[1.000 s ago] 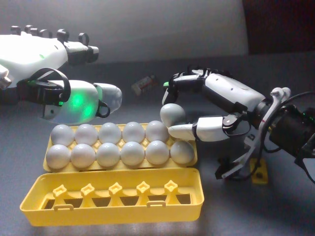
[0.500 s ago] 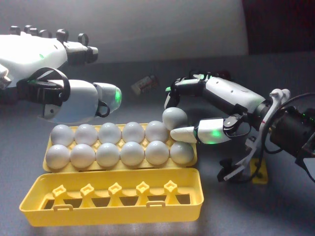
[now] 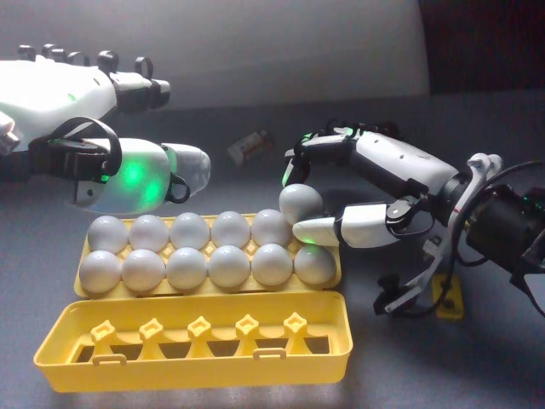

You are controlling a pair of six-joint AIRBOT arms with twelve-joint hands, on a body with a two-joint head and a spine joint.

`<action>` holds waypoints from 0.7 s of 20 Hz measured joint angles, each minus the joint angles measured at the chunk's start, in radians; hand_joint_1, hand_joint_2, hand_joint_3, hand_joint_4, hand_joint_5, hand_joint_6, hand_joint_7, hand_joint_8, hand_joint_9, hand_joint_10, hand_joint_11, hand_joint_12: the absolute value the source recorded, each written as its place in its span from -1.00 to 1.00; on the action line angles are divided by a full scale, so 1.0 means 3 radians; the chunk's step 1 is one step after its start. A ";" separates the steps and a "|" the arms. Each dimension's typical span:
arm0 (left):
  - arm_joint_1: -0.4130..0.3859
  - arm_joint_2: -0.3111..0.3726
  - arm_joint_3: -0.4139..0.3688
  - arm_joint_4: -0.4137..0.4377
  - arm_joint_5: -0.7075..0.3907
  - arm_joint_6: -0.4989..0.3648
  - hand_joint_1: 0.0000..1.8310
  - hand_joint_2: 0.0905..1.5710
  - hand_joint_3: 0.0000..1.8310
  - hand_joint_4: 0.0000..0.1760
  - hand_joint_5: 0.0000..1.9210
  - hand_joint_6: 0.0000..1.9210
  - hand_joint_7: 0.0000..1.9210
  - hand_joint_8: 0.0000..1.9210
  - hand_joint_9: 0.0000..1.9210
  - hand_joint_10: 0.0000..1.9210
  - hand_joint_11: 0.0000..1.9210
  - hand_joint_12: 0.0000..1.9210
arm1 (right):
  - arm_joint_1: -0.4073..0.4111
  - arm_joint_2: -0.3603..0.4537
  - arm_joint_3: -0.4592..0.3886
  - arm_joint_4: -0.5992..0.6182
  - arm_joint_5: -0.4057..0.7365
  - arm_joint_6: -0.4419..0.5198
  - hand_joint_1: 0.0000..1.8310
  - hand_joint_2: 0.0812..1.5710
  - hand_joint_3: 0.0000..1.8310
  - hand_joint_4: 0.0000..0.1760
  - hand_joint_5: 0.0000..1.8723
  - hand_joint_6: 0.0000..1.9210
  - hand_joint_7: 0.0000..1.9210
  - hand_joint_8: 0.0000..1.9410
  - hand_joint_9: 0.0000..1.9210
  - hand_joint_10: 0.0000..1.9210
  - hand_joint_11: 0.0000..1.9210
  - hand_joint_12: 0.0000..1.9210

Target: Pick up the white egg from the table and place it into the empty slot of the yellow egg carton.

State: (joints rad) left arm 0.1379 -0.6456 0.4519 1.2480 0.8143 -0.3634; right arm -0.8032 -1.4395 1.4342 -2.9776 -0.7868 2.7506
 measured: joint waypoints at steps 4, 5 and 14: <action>0.0000 0.0000 0.0000 0.0000 0.0000 0.0000 -1.00 0.63 -1.00 -0.41 -0.86 -1.00 -0.88 -1.00 -0.86 -1.00 -1.00 -0.37 | 0.0000 0.0000 0.0000 0.0000 0.0001 0.0056 -0.02 0.28 -1.00 -1.00 -0.56 -0.33 -0.55 -1.00 -0.90 -0.47 -1.00 0.14; 0.0000 0.0000 0.0000 0.0000 0.0000 0.0000 -1.00 0.63 -1.00 -0.41 -0.86 -1.00 -0.88 -1.00 -0.86 -1.00 -1.00 -0.37 | -0.0001 0.0000 0.0000 0.0000 0.0001 0.0090 -0.03 0.28 -1.00 -1.00 -0.57 -0.34 -0.55 -1.00 -0.90 -0.48 -1.00 0.14; 0.0000 0.0000 0.0000 0.0000 0.0000 0.0000 -1.00 0.63 -1.00 -0.41 -0.85 -1.00 -0.88 -1.00 -0.86 -1.00 -1.00 -0.37 | -0.0001 0.0000 0.0000 0.0000 0.0001 0.0116 -0.07 0.25 -1.00 -1.00 -0.63 -0.43 -0.60 -1.00 -0.91 -0.50 -1.00 0.11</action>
State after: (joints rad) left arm 0.1379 -0.6456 0.4519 1.2480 0.8143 -0.3634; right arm -0.8036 -1.4395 1.4342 -2.9776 -0.7864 2.7853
